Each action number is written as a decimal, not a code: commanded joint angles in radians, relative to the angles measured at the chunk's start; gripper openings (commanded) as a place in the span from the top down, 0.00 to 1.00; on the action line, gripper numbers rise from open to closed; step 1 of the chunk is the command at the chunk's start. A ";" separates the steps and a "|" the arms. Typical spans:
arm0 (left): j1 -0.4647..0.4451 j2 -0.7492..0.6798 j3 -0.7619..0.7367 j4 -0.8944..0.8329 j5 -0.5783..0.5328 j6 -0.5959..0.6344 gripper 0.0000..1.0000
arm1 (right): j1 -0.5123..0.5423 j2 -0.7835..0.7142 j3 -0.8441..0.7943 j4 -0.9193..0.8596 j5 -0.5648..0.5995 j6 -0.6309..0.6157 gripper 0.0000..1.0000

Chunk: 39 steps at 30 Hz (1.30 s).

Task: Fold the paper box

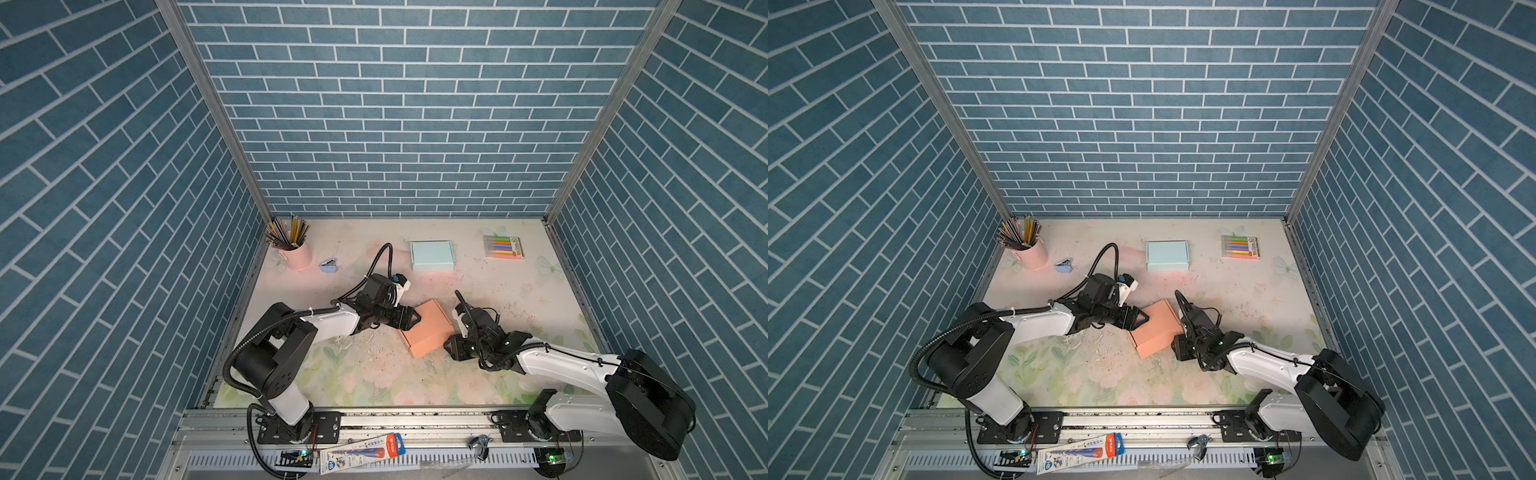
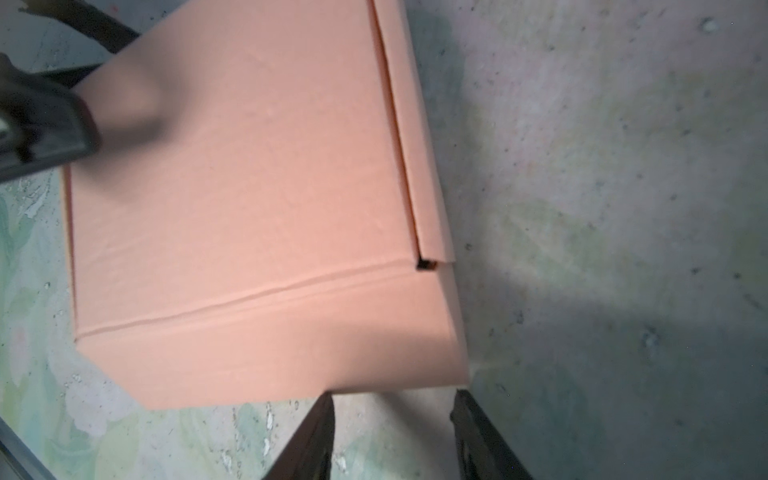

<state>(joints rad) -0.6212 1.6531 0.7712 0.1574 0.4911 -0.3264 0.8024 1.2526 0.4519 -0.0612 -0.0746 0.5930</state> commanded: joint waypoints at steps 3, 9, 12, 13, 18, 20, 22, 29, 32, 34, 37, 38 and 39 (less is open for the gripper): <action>-0.006 -0.022 -0.029 0.031 0.029 -0.011 0.24 | -0.015 0.026 0.027 0.015 0.004 -0.034 0.52; -0.013 -0.034 -0.045 0.051 0.045 -0.029 0.24 | -0.019 0.045 0.041 0.023 -0.001 -0.049 0.52; -0.016 -0.038 -0.054 0.058 0.046 -0.036 0.25 | -0.019 0.051 0.045 0.020 0.004 -0.053 0.52; -0.015 -0.038 -0.057 0.064 0.050 -0.040 0.25 | -0.019 0.053 0.046 0.019 0.005 -0.056 0.52; -0.016 -0.035 -0.067 0.067 0.041 -0.042 0.25 | -0.019 0.049 0.031 0.007 0.009 -0.052 0.53; -0.014 -0.029 -0.065 0.067 0.041 -0.042 0.25 | -0.019 0.031 0.008 0.004 0.010 -0.043 0.53; -0.014 -0.027 -0.065 0.068 0.042 -0.042 0.25 | -0.019 0.008 -0.014 -0.006 0.010 -0.032 0.53; -0.009 -0.027 -0.056 0.060 0.042 -0.037 0.25 | -0.019 -0.141 -0.042 -0.122 0.042 -0.005 0.52; -0.009 -0.029 -0.052 0.055 0.044 -0.035 0.25 | -0.021 -0.216 -0.020 -0.190 0.076 -0.001 0.52; -0.008 -0.032 -0.050 0.053 0.044 -0.033 0.25 | -0.024 -0.260 0.001 -0.219 0.088 -0.008 0.52; -0.009 -0.035 -0.049 0.050 0.045 -0.031 0.25 | -0.025 -0.315 0.028 -0.213 0.086 -0.021 0.52; -0.008 -0.036 -0.049 0.049 0.046 -0.030 0.25 | -0.026 -0.321 0.040 -0.210 0.082 -0.026 0.53; -0.008 -0.035 -0.049 0.048 0.045 -0.030 0.25 | -0.028 -0.317 0.053 -0.207 0.079 -0.031 0.54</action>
<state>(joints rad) -0.6323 1.6344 0.7185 0.2073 0.5259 -0.3691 0.7807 0.9512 0.4545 -0.2440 -0.0151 0.5632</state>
